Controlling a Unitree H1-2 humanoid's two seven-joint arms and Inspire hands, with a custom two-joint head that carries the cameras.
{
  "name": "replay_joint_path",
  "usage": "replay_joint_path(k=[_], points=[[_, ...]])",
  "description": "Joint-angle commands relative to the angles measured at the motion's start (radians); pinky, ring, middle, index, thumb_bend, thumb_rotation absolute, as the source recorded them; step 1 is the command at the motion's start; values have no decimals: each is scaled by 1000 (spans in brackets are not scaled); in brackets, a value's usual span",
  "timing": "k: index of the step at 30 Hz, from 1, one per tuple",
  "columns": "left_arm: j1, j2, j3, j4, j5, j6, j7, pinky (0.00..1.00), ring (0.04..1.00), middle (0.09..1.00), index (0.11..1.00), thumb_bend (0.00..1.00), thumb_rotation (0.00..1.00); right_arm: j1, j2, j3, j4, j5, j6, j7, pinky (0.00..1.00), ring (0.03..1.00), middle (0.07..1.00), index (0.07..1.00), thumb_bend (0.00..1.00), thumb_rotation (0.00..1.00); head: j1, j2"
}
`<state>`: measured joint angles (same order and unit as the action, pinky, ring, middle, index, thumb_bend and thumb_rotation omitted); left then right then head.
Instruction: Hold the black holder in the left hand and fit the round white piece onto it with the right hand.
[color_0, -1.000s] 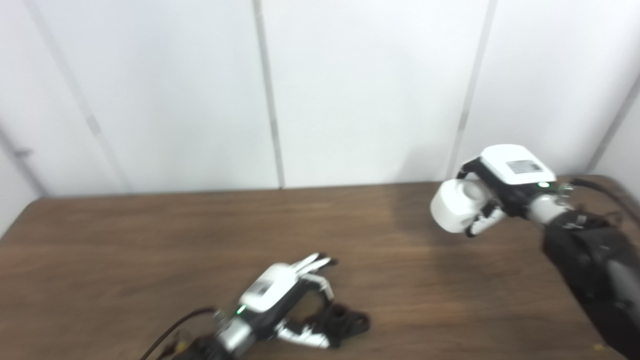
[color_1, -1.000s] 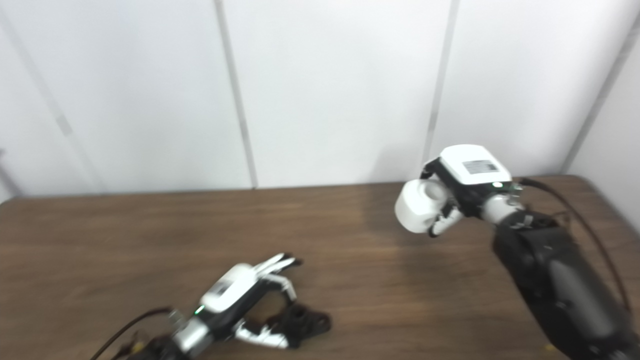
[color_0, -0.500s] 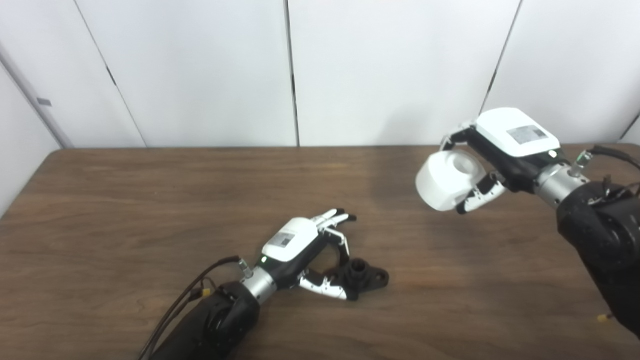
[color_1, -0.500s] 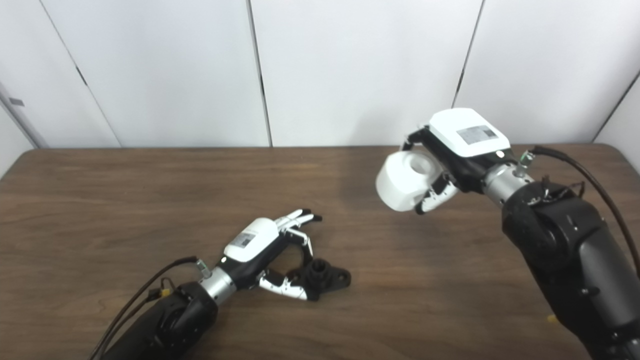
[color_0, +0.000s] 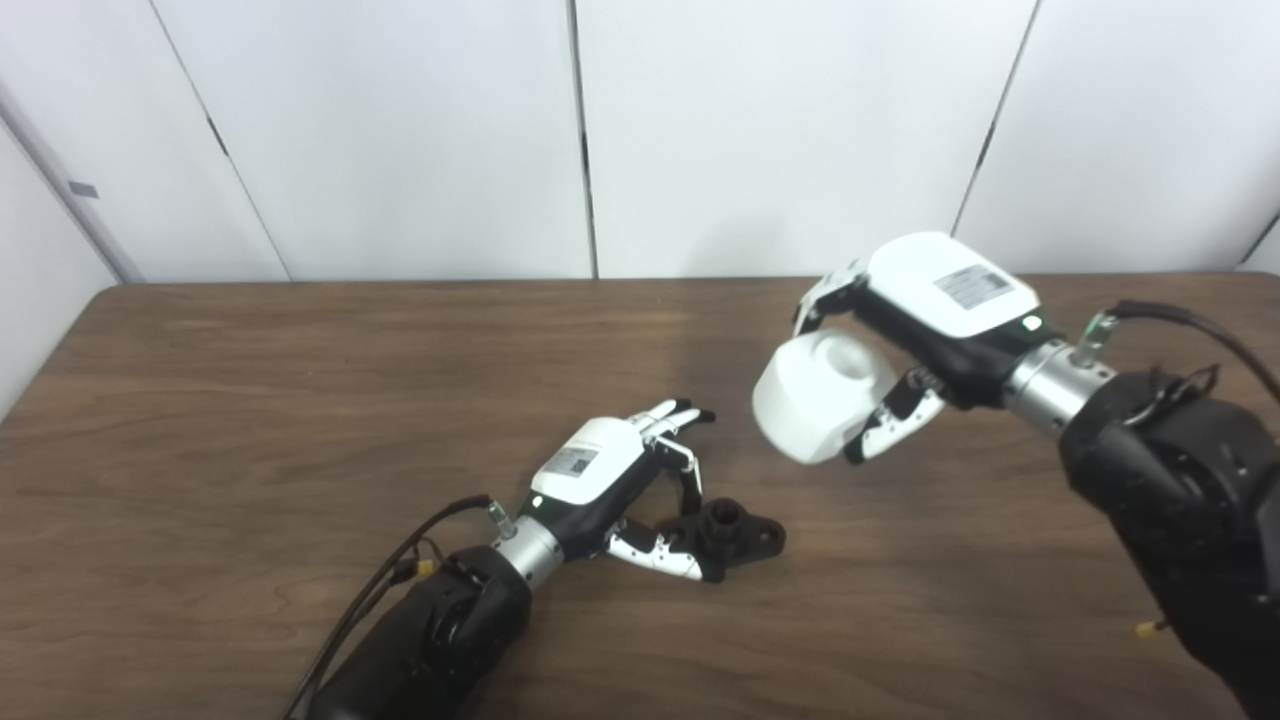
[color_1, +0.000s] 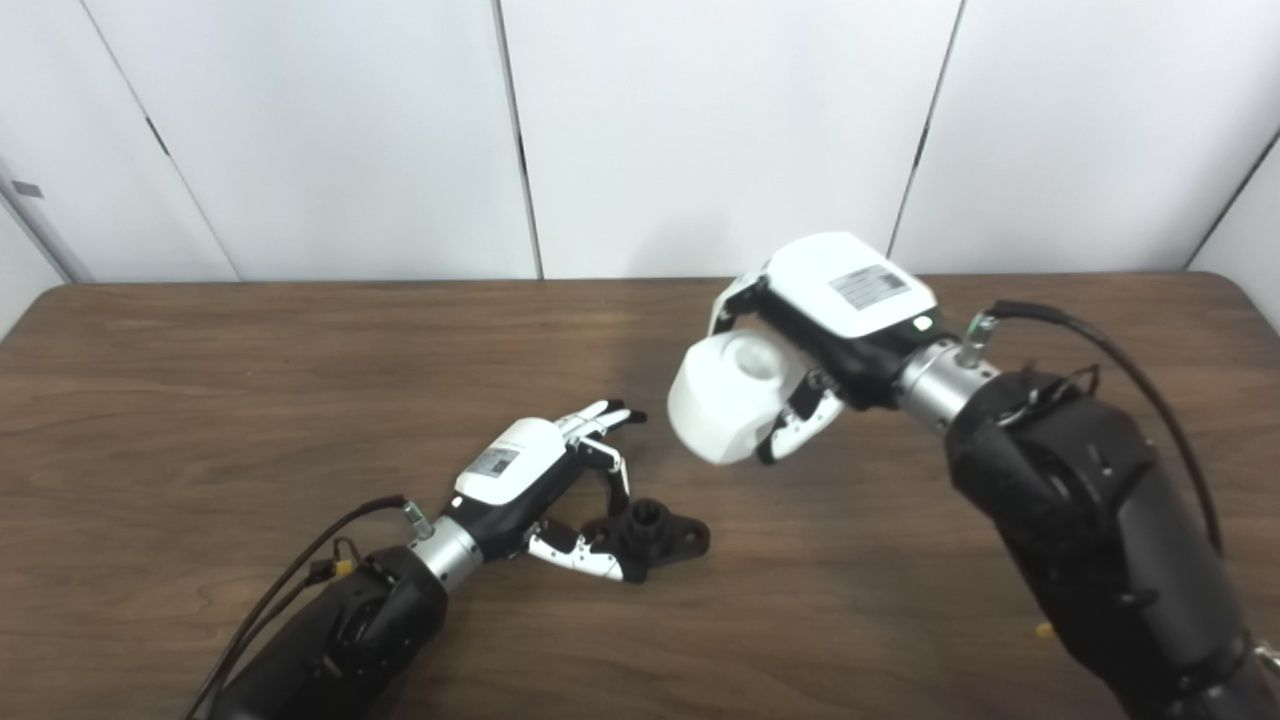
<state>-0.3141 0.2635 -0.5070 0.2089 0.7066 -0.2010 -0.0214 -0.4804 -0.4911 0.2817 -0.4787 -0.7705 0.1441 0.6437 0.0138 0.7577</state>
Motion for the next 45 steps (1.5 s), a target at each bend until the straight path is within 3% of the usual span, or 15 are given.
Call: replay_joint_path(k=[1, 18, 30, 45], points=[[23, 15, -30, 51, 68, 77, -70, 907, 972, 925, 486, 524, 61, -47, 7, -6, -21, 8, -30, -13, 775, 787, 724, 482, 525, 137, 1, 3], [26, 11, -41, 30, 70, 90, -77, 891, 966, 922, 486, 525, 63, -54, 72, 79, 40, -63, -141, -8, 787, 788, 715, 480, 526, 142, 6, 20], [34, 6, -43, 20, 69, 95, -72, 890, 967, 920, 484, 525, 64, -92, 55, 102, 91, -28, -224, 32, 786, 789, 720, 479, 526, 141, 9, 26], [41, 7, -40, -10, 56, 115, -100, 907, 975, 928, 484, 525, 64, -75, 48, 108, 117, -15, -264, 50, 806, 802, 727, 480, 525, 140, 13, 34]])
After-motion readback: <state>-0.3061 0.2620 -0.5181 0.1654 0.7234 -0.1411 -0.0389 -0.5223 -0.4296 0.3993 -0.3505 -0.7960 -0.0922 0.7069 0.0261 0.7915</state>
